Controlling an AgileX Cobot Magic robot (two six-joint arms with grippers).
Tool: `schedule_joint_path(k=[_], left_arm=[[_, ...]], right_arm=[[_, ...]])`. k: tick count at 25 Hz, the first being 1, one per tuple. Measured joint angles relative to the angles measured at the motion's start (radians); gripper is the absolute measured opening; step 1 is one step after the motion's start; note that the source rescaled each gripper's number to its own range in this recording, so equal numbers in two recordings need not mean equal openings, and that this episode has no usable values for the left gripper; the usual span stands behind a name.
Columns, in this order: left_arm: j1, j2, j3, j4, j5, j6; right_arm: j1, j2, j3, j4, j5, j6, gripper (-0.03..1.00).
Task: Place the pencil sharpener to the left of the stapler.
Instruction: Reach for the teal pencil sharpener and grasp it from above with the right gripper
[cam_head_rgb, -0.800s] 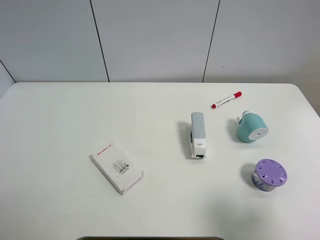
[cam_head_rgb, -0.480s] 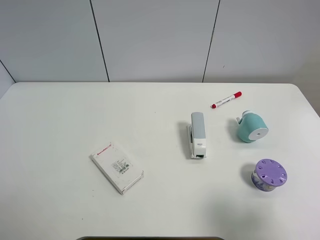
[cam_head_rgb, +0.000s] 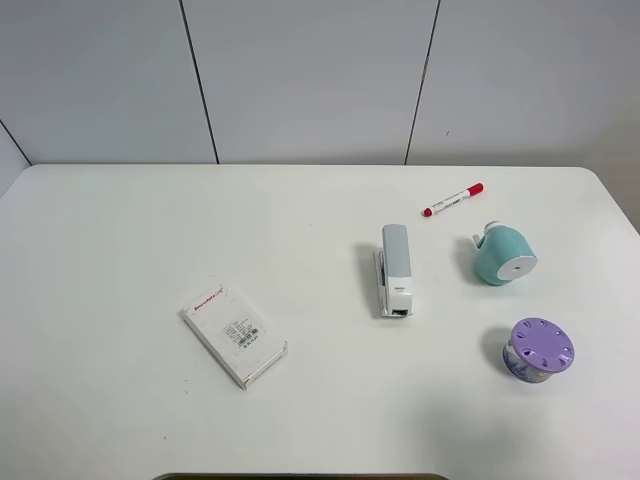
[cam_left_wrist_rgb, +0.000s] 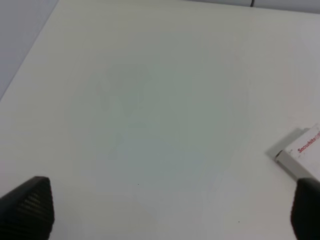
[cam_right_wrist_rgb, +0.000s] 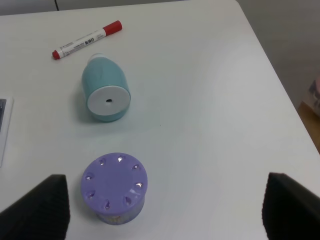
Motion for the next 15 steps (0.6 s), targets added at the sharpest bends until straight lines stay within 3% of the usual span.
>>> schedule_joint_path(k=[10,15], left_arm=[[0.000,0.000,0.000,0.000,0.000,0.000],[0.000,0.000,0.000,0.000,0.000,0.000]], right_arm=[[0.000,0.007,0.000,0.000,0.000,0.000,0.28],[0.000,0.149,-0.029,-0.002,-0.010,0.000,0.28]])
